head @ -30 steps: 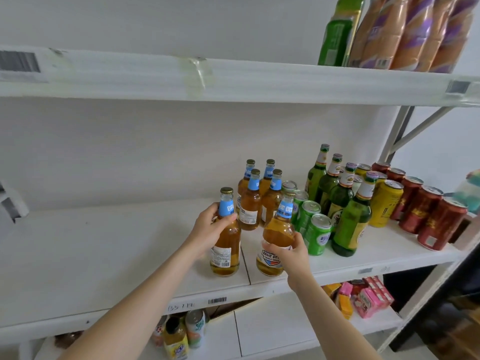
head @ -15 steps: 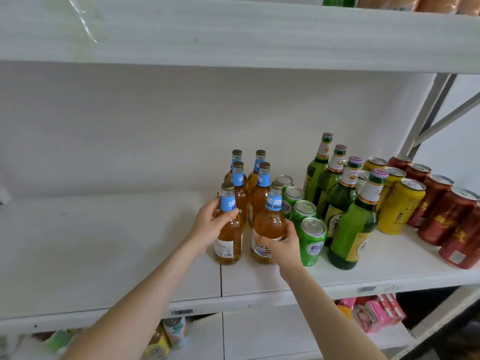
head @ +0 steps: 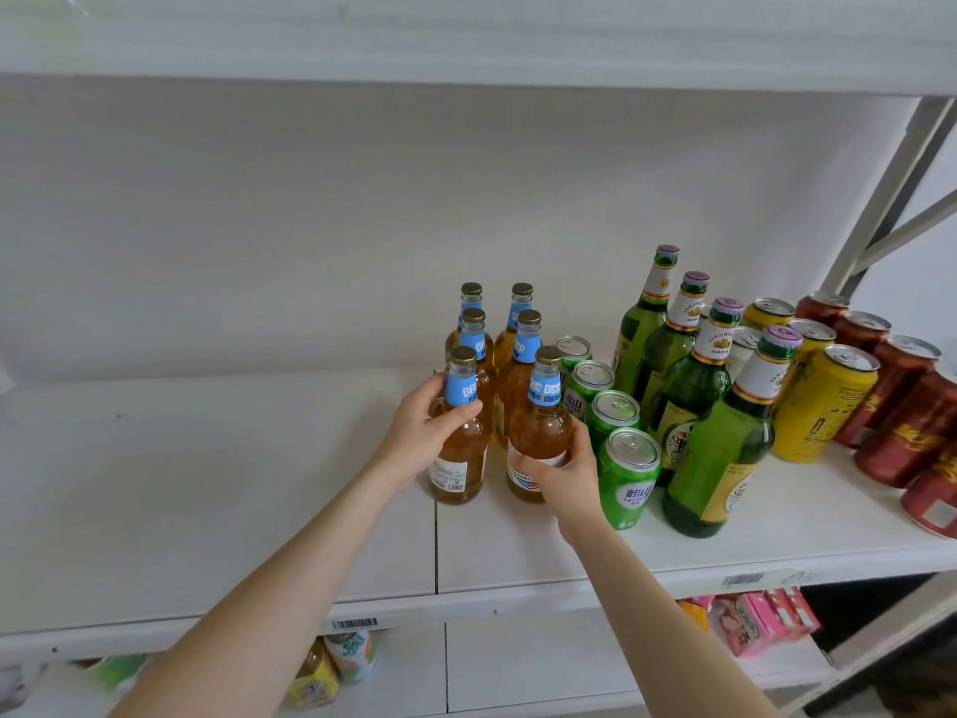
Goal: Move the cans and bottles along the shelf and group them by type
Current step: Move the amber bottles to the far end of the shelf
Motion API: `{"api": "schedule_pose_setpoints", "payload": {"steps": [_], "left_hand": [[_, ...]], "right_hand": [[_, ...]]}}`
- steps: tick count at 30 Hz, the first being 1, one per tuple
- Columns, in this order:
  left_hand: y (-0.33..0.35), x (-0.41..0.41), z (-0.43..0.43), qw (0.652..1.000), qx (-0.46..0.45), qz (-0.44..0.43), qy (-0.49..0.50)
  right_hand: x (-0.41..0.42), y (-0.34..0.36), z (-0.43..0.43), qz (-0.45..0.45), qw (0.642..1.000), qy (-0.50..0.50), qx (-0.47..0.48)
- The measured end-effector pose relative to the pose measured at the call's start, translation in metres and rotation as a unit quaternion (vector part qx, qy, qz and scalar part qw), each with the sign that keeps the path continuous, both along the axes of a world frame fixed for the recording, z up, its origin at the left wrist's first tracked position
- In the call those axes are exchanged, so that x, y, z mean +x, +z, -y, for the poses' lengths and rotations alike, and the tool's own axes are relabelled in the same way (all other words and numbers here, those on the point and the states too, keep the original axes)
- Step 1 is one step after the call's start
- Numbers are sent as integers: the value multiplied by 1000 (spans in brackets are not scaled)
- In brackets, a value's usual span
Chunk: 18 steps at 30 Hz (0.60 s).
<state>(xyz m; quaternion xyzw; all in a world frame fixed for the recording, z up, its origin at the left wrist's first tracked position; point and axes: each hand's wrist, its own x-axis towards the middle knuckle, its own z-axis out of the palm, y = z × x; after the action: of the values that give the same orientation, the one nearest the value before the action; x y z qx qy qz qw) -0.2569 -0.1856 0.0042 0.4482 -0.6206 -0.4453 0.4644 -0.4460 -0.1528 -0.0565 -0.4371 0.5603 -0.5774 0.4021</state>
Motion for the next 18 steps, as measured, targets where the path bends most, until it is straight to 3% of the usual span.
{"api": "schedule_pose_setpoints", "payload": {"steps": [10, 14, 18], "left_hand": [[-25, 11, -12, 997, 41, -56, 28], [-63, 24, -24, 996, 87, 11, 32], [-76, 18, -25, 995, 75, 31, 64]], "right_hand": [[3, -17, -20, -87, 996, 1, -8], [3, -21, -19, -102, 995, -8, -7], [1, -24, -12, -101, 994, -32, -4]]}}
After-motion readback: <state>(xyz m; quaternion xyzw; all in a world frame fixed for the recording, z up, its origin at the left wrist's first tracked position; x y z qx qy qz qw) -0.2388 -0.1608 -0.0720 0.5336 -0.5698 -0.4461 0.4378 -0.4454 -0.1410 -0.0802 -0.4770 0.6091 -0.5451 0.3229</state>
